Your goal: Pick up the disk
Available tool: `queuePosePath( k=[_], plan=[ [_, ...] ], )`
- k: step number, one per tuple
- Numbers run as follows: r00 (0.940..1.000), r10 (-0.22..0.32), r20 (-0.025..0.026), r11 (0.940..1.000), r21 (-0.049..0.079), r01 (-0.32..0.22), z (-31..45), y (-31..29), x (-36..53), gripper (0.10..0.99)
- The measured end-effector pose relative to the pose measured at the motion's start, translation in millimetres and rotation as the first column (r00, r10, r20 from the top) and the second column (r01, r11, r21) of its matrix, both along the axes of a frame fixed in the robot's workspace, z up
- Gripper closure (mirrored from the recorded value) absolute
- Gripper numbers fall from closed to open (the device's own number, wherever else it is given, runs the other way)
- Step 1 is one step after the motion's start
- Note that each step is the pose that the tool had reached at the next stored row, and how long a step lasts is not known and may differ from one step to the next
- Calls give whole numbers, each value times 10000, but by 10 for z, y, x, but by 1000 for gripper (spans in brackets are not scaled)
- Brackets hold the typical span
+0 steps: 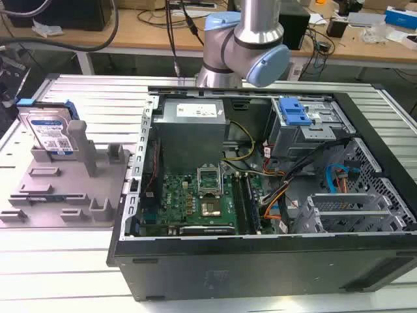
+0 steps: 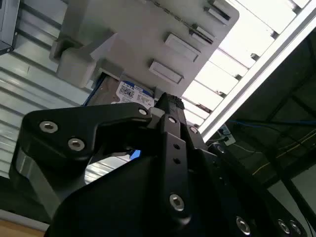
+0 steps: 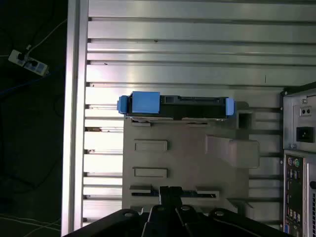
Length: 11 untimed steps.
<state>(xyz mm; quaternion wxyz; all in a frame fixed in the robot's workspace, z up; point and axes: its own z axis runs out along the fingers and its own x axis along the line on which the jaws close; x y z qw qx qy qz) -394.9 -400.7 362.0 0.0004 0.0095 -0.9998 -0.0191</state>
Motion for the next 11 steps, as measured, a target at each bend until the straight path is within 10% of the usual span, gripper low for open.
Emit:
queuePosePath(
  k=[11],
  plan=[
    [10000, 24, 5, 10000, 0, -24, 0, 0, 0, 980]
  ],
)
